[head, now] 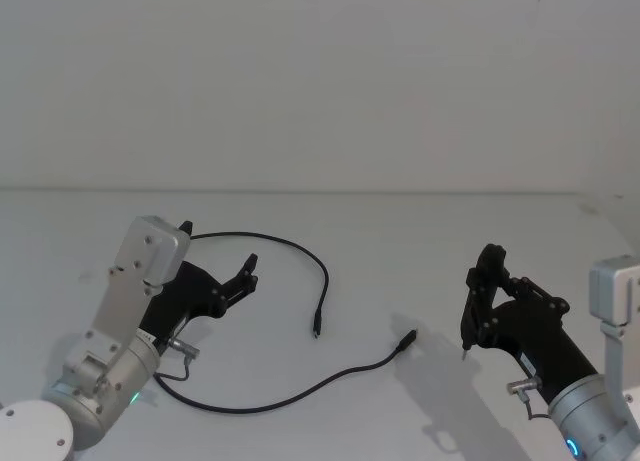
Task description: Pick up the data cable with the one hand.
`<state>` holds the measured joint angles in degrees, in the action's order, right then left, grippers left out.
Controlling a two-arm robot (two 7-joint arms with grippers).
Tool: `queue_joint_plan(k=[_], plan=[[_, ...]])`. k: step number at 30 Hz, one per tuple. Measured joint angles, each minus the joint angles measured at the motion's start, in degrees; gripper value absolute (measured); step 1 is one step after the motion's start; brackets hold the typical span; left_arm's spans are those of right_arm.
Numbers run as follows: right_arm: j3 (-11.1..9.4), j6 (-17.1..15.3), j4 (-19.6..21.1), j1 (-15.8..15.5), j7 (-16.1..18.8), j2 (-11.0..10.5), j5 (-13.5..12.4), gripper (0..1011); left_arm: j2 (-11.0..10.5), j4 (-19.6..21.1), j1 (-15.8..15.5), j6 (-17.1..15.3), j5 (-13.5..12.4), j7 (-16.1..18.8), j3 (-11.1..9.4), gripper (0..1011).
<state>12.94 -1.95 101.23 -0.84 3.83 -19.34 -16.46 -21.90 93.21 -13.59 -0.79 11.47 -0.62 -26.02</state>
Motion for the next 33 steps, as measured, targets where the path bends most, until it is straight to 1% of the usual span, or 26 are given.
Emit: queue_joint_plan(k=[33], plan=[[0.00,0.00,0.00,0.00,0.00,0.00,-0.01,279,0.01,-0.04,0.00,-0.01,0.01,-0.02,-0.01,1001]])
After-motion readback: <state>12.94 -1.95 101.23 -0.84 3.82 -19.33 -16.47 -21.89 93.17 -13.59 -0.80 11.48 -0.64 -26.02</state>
